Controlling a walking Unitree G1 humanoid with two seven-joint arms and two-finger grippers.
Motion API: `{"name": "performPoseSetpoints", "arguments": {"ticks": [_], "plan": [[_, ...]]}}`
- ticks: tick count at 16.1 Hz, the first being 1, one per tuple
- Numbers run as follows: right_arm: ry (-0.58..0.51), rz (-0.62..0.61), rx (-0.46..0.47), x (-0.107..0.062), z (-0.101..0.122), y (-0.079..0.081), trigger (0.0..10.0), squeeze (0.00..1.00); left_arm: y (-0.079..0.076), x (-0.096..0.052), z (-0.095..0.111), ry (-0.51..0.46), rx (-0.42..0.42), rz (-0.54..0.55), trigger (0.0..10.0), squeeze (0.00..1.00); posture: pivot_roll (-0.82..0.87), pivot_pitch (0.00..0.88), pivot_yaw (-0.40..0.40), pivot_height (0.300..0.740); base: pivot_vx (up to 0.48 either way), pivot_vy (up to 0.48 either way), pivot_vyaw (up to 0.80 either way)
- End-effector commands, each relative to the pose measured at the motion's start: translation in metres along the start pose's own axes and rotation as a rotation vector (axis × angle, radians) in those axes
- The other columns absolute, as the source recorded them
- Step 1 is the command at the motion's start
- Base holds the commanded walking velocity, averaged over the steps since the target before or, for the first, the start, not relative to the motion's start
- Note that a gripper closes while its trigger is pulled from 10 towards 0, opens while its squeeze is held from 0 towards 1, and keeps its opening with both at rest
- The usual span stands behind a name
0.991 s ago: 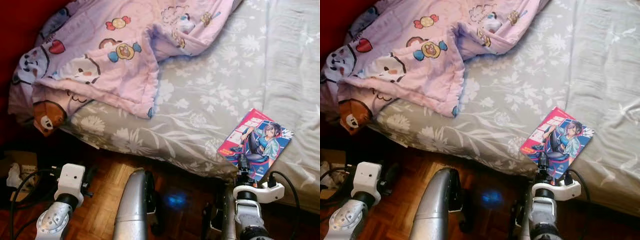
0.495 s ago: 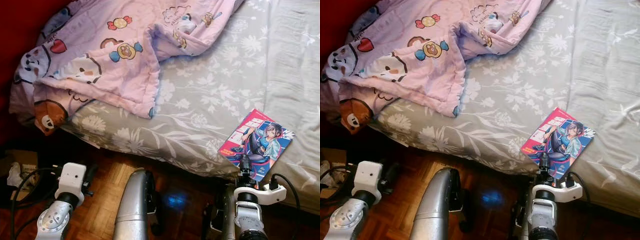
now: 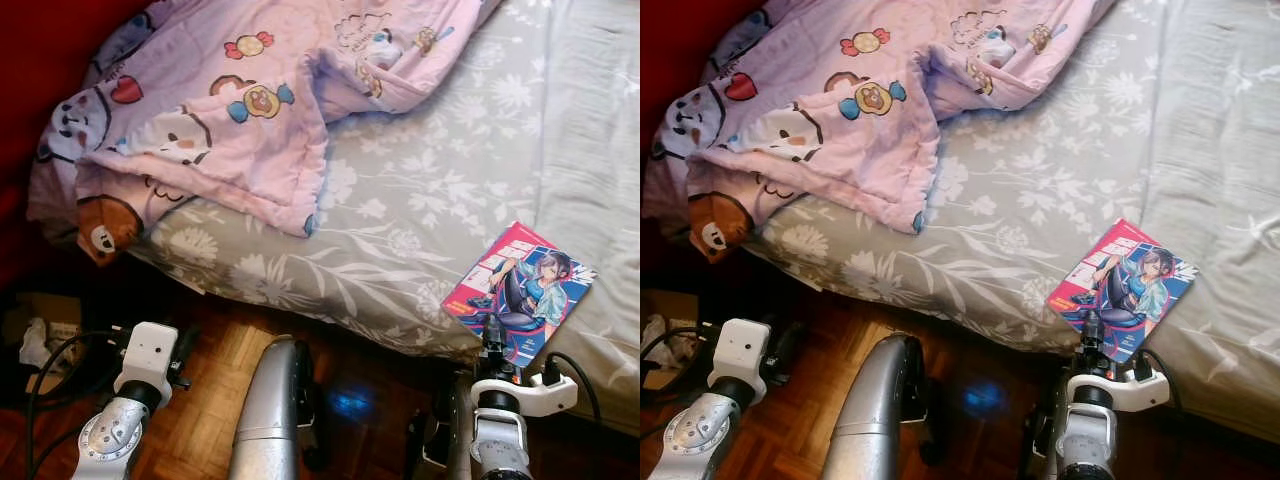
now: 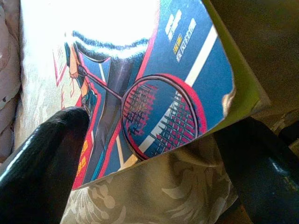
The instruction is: Clean up the room
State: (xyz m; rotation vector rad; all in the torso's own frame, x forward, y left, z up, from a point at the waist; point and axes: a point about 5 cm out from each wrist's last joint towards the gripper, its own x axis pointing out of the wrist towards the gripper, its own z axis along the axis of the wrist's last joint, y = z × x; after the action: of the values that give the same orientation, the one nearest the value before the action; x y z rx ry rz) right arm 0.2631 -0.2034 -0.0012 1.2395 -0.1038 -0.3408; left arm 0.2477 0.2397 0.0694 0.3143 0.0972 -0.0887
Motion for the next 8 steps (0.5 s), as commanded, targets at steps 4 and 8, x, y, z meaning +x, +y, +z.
{"name": "performPoseSetpoints", "arguments": {"ticks": [4, 8], "plan": [[-0.053, -0.138, 0.032, -0.0265, 0.0001, -0.0262, 10.0, 0.00, 0.0031, -0.0084, -0.0146, 0.063, 0.009, -0.003, 10.0, 0.00, 0.28, 0.346, 0.106, 0.584, 0.000, 0.000, 0.00], [-0.068, -0.164, 0.037, -0.0292, 0.0021, -0.0288, 10.0, 0.00, 0.0020, -0.0083, -0.0150, 0.063, 0.005, -0.003, 10.0, 0.00, 0.28, 0.354, 0.104, 0.584, 0.000, 0.000, 0.00]]}}
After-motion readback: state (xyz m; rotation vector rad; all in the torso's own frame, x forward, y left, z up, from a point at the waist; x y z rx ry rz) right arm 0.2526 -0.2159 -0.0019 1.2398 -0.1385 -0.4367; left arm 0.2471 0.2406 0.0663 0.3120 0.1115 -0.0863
